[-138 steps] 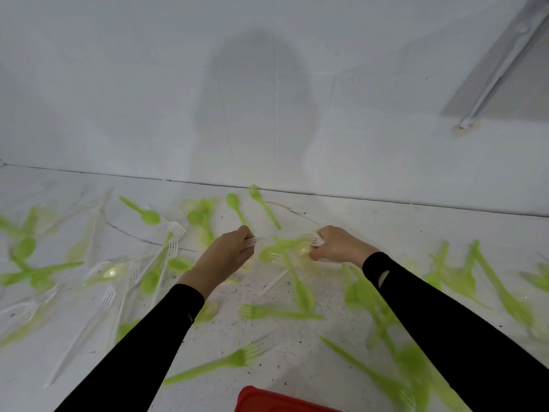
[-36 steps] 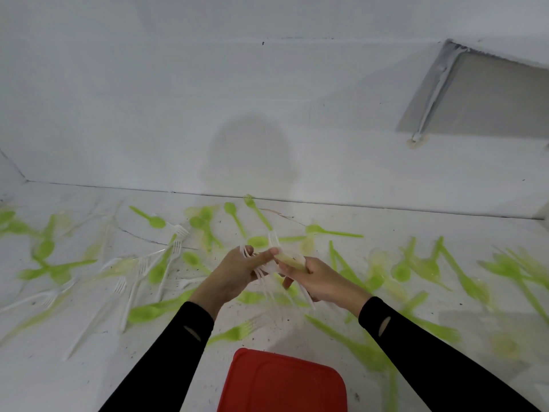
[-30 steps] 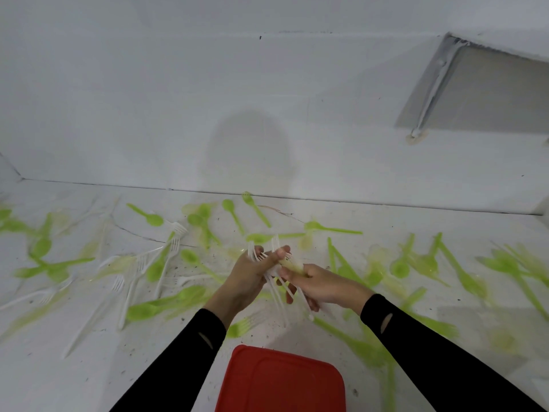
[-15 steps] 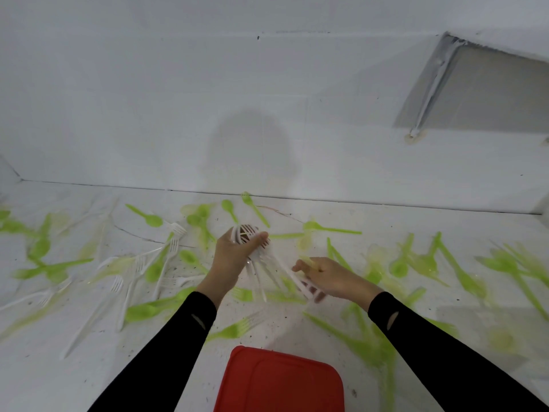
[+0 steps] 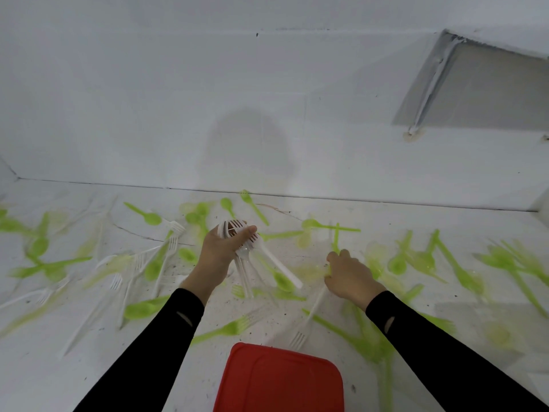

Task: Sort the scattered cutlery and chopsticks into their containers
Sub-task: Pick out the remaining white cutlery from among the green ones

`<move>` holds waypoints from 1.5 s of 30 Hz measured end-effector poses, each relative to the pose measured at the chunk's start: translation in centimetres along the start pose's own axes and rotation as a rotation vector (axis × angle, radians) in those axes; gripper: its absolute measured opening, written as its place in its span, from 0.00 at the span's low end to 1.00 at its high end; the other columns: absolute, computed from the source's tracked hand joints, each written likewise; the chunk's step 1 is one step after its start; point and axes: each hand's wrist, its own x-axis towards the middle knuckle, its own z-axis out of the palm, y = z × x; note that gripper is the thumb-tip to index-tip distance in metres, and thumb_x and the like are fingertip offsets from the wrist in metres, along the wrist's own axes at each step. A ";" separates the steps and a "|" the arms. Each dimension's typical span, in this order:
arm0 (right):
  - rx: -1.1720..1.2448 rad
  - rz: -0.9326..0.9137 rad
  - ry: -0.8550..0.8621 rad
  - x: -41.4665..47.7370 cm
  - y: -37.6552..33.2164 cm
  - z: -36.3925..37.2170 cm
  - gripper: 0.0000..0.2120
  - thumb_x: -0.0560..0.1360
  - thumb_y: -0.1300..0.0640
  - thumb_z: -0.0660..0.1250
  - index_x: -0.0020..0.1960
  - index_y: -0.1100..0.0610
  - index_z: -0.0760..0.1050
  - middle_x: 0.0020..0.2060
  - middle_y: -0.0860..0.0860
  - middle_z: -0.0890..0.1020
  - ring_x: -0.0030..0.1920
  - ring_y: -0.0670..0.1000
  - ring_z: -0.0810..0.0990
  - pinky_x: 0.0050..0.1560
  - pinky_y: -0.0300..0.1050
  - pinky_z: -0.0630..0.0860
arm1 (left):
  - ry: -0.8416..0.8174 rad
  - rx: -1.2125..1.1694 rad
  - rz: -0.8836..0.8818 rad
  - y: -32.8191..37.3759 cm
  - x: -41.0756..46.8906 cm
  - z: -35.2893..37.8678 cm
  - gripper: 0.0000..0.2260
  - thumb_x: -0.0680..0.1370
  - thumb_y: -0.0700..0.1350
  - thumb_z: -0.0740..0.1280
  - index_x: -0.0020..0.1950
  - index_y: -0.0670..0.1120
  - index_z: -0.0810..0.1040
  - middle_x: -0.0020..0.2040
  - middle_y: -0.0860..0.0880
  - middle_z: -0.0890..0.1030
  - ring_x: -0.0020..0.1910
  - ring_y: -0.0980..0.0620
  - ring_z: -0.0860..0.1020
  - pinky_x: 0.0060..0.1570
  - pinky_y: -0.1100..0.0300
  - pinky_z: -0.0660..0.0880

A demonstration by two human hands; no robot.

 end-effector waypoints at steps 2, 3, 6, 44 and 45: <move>-0.164 -0.089 0.061 -0.5 -0.4 -0.4 0.27 0.77 0.59 0.60 0.75 0.54 0.58 0.74 0.58 0.58 0.69 0.60 0.64 0.64 0.52 0.65 | 0.024 -0.017 -0.014 0.2 0.0 0.0 0.08 0.71 0.42 0.77 0.45 0.41 0.82 0.40 0.44 0.83 0.42 0.46 0.81 0.43 0.55 0.76; -0.185 -0.176 0.077 -0.8 -0.5 -0.4 0.29 0.76 0.61 0.60 0.75 0.52 0.57 0.76 0.56 0.55 0.71 0.60 0.61 0.67 0.53 0.63 | 0.034 -0.021 -0.018 0.3 0.0 0.0 0.07 0.71 0.42 0.77 0.45 0.41 0.82 0.40 0.44 0.83 0.42 0.46 0.81 0.43 0.54 0.76; -0.181 -0.486 0.023 -1.9 -0.8 1.2 0.29 0.72 0.64 0.62 0.71 0.48 0.64 0.77 0.53 0.53 0.75 0.58 0.54 0.72 0.52 0.58 | 0.055 -0.040 -0.032 0.3 0.1 -0.3 0.07 0.71 0.41 0.77 0.44 0.42 0.83 0.40 0.43 0.83 0.43 0.45 0.81 0.46 0.52 0.75; 1.127 -0.192 0.158 -2.3 -7.4 -3.8 0.14 0.73 0.50 0.73 0.36 0.59 0.80 0.35 0.53 0.85 0.37 0.54 0.80 0.39 0.42 0.72 | 0.462 -0.607 -0.293 0.8 -0.9 2.8 0.20 0.80 0.57 0.64 0.59 0.40 0.70 0.45 0.45 0.79 0.36 0.51 0.79 0.33 0.60 0.79; 1.133 -0.201 0.149 -2.3 -7.3 -3.9 0.13 0.74 0.50 0.73 0.36 0.58 0.81 0.37 0.52 0.85 0.37 0.52 0.80 0.40 0.40 0.73 | 0.484 -0.631 -0.298 0.7 -0.8 2.5 0.19 0.80 0.56 0.65 0.56 0.40 0.71 0.41 0.47 0.76 0.30 0.54 0.75 0.28 0.63 0.76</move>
